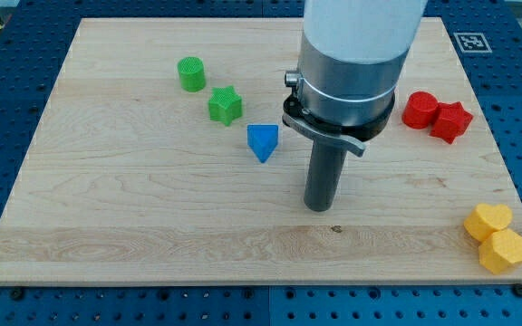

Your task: Move the blue cube left a bit

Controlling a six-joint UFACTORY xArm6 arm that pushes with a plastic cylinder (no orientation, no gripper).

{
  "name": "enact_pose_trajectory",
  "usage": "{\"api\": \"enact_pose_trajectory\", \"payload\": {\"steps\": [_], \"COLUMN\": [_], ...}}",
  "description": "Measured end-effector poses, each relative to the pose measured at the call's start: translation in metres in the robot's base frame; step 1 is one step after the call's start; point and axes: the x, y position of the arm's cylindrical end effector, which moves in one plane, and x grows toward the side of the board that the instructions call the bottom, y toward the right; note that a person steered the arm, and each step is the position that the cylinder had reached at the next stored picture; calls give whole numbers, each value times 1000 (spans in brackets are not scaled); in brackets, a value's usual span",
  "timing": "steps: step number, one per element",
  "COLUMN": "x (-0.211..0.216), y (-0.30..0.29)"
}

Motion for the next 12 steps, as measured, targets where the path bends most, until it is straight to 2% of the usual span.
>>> {"api": "enact_pose_trajectory", "payload": {"steps": [1,3,4,7,12], "x": [-1,10,4,-26,-18], "y": [4,63,73,59,34]}}
